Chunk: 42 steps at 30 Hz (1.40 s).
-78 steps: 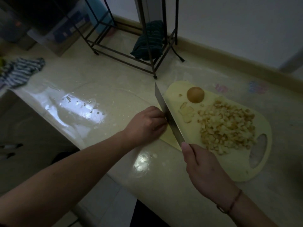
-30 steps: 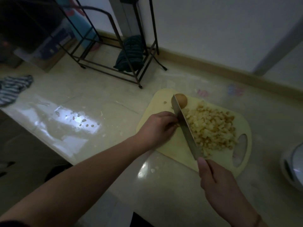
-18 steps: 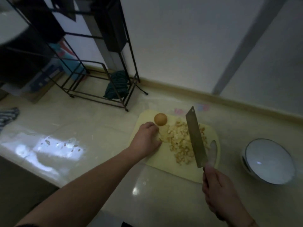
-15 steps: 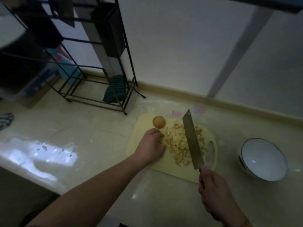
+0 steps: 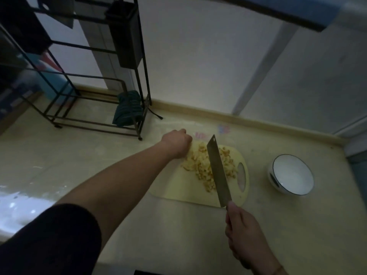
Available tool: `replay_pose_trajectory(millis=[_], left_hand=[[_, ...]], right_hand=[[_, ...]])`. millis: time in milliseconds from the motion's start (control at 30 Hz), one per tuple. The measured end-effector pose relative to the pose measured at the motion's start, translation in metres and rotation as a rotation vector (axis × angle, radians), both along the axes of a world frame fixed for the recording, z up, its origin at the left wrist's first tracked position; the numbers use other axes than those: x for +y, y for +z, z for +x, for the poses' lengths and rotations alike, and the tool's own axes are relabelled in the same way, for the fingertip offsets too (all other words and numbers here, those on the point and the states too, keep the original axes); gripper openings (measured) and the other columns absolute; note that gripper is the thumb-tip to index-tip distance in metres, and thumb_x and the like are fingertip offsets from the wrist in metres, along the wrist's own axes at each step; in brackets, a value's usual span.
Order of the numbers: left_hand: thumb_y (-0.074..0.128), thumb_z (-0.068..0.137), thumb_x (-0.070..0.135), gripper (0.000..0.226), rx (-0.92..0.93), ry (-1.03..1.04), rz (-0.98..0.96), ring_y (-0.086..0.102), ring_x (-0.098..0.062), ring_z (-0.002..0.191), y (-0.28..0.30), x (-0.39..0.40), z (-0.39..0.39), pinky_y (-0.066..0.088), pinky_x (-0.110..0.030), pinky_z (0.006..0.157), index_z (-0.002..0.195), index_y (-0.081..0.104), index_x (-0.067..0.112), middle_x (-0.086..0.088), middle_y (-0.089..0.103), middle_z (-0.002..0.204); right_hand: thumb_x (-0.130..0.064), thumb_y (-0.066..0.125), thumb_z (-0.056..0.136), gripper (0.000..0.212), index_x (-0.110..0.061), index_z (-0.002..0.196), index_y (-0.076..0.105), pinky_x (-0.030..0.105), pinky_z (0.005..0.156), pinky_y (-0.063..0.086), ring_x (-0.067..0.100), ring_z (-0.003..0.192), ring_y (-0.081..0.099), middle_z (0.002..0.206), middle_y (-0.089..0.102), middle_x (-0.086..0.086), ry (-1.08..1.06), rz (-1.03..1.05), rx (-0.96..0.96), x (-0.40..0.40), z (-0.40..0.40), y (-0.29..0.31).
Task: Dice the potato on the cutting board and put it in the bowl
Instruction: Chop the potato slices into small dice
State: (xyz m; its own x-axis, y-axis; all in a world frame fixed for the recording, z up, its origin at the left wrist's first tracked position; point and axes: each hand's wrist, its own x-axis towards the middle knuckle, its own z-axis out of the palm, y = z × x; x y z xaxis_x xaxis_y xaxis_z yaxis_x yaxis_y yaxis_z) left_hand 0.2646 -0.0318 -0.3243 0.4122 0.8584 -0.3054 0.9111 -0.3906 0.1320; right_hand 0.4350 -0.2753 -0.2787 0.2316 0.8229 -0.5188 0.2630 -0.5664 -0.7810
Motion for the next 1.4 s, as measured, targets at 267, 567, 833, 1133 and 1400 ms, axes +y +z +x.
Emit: replay_pose_trajectory(millis=[267,567,833,1133,1400], left_hand=[[0.057,0.095,0.027,0.038,-0.118,0.021,-0.082,0.057,-0.034,0.101,0.008,0.006,-0.008,0.049,-0.037,0.076,0.131,0.054,0.013,-0.015,0.051,0.120],[0.062,0.095,0.041,0.043,-0.423,0.356,-0.127,0.052,-0.018,0.098,0.021,-0.068,-0.068,0.043,-0.029,0.085,0.132,0.056,0.020,-0.006,0.055,0.117],[0.060,0.095,0.046,0.046,-0.092,0.453,-0.107,0.059,-0.033,0.103,0.007,-0.141,-0.050,0.049,-0.038,0.083,0.123,0.053,0.010,-0.013,0.050,0.116],[0.074,0.084,0.043,0.049,-0.120,0.664,-0.182,0.059,-0.028,0.101,0.009,-0.167,-0.039,0.052,-0.036,0.085,0.118,0.059,0.011,-0.012,0.058,0.117],[0.065,0.084,0.063,0.054,-0.108,0.793,-0.077,0.061,-0.029,0.098,-0.003,-0.171,-0.022,0.041,-0.032,0.068,0.107,0.054,0.016,-0.009,0.059,0.108]], right_hand=[[-0.056,0.040,0.094,0.049,-0.016,0.067,0.047,0.020,0.040,0.027,0.014,0.035,0.031,0.046,0.040,-0.002,-0.020,-0.017,0.011,-0.008,0.001,0.001],[-0.052,0.040,0.097,0.045,-0.015,0.073,0.043,0.018,0.045,0.020,0.012,0.039,0.023,0.050,0.031,0.003,0.060,-0.116,0.202,0.004,0.008,0.001],[-0.052,0.041,0.097,0.045,-0.014,0.074,0.044,0.018,0.043,0.023,0.012,0.037,0.028,0.049,0.035,0.003,0.239,-0.130,0.233,0.008,0.014,-0.010],[-0.050,0.039,0.098,0.045,-0.017,0.068,0.044,0.016,0.041,0.025,0.013,0.034,0.033,0.045,0.038,-0.001,0.415,-0.092,0.190,0.009,0.022,-0.020],[-0.044,0.041,0.099,0.043,-0.026,0.061,0.051,0.012,0.050,0.029,-0.007,0.046,0.042,0.049,0.050,-0.012,0.556,0.092,-0.011,0.019,0.015,-0.031]])
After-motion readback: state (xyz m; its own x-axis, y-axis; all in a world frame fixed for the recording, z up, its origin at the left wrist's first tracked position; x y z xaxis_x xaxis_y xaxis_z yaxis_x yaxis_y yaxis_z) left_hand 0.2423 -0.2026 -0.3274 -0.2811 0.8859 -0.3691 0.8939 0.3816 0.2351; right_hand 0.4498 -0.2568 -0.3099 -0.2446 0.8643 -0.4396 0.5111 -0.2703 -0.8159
